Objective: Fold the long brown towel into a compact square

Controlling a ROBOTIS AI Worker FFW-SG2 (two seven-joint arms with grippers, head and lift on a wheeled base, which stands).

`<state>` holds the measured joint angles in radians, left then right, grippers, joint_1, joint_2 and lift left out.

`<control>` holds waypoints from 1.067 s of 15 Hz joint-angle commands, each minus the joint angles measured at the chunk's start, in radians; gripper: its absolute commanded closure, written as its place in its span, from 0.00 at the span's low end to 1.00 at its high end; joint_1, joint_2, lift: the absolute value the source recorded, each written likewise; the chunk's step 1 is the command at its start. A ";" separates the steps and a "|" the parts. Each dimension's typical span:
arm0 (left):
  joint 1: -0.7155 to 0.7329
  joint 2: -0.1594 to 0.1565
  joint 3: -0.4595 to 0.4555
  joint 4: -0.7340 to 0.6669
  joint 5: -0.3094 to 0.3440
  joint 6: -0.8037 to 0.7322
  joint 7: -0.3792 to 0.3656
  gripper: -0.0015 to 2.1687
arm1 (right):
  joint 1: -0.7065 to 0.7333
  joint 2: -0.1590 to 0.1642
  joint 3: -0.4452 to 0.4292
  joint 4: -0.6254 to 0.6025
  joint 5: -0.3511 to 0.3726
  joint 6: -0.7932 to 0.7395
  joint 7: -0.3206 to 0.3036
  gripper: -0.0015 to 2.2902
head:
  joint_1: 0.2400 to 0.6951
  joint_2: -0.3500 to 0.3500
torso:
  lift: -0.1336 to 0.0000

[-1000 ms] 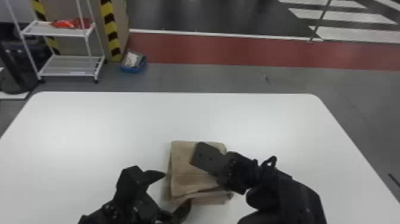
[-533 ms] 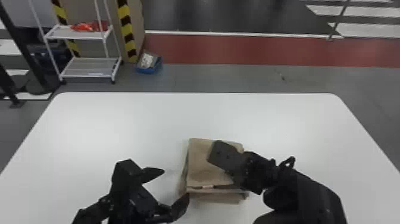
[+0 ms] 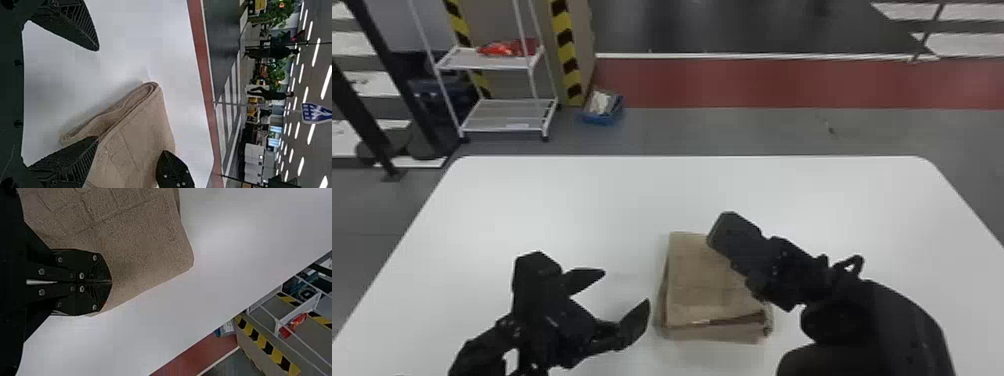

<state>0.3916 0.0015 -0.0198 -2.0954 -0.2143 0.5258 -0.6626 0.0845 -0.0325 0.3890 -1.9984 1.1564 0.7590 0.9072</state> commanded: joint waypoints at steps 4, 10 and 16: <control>0.004 -0.004 -0.026 0.008 0.032 -0.008 0.023 0.04 | -0.034 0.026 -0.058 0.036 -0.004 0.007 -0.028 0.88 | 1.00 0.48 | 0.07; 0.004 -0.004 -0.015 0.012 0.033 -0.014 0.018 0.04 | -0.023 0.017 -0.078 0.098 0.006 0.010 -0.041 0.88 | 1.00 0.42 | 0.07; 0.004 -0.004 0.017 0.003 0.069 -0.014 0.015 0.04 | -0.022 0.019 -0.101 0.000 -0.063 0.020 -0.057 0.88 | 1.00 0.42 | 0.07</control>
<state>0.3958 0.0015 -0.0133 -2.0878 -0.1591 0.5117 -0.6470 0.0555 -0.0138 0.2969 -1.9426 1.1165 0.7703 0.8427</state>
